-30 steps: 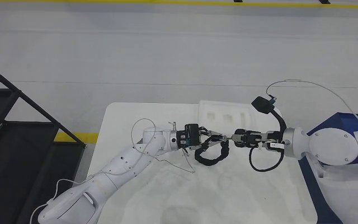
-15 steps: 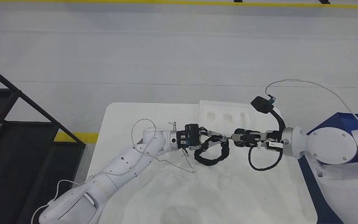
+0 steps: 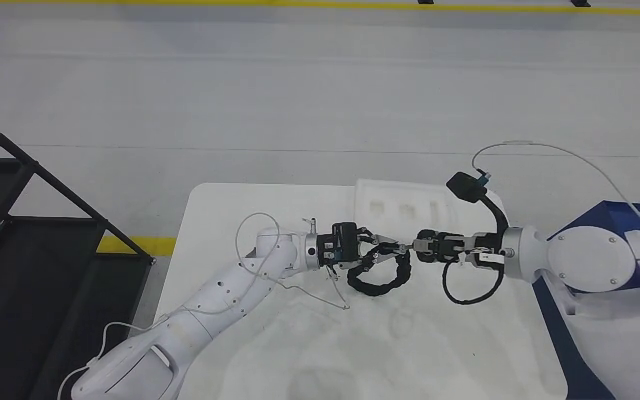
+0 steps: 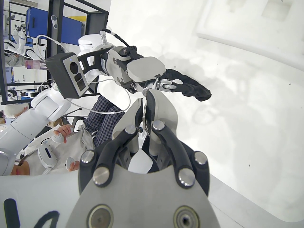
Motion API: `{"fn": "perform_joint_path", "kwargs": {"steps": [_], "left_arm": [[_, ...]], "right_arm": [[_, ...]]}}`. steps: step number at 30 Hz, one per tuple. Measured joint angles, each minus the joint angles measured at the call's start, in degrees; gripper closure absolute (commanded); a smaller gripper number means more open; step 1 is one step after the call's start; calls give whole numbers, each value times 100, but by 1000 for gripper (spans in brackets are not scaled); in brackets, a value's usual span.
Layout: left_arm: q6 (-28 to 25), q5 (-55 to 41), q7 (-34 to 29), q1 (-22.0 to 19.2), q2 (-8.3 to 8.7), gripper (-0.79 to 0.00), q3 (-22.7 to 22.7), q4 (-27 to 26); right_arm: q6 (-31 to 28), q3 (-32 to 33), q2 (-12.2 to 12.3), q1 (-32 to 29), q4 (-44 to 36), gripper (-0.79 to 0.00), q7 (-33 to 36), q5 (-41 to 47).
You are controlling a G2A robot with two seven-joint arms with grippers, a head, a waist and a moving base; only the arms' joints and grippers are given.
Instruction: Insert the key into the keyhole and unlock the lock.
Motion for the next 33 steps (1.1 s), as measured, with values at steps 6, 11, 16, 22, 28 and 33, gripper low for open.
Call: {"fn": "perform_joint_path", "kwargs": {"steps": [6,11,16,22,28,33], "left_arm": [[-7,20,23,21,-9,0,-41,8],[-21,54,24,37,-9,0,-81,4],[-41,125,22,42,-4,0,-121,-47],[-57,175,11,62,-6,0,-150,-81],[-40,233,-4,72,-14,0,-168,-81],[-36,271,24,79,-19,0,-186,-96]], "right_arm": [[16,-44,25,12,1,0,23,-55],[19,-76,41,37,-2,0,2,-88],[28,-132,53,55,8,0,-26,-97],[31,-179,64,86,25,0,-56,-46],[47,-202,79,111,38,0,-40,9],[62,-244,92,133,55,0,-38,16]]}}
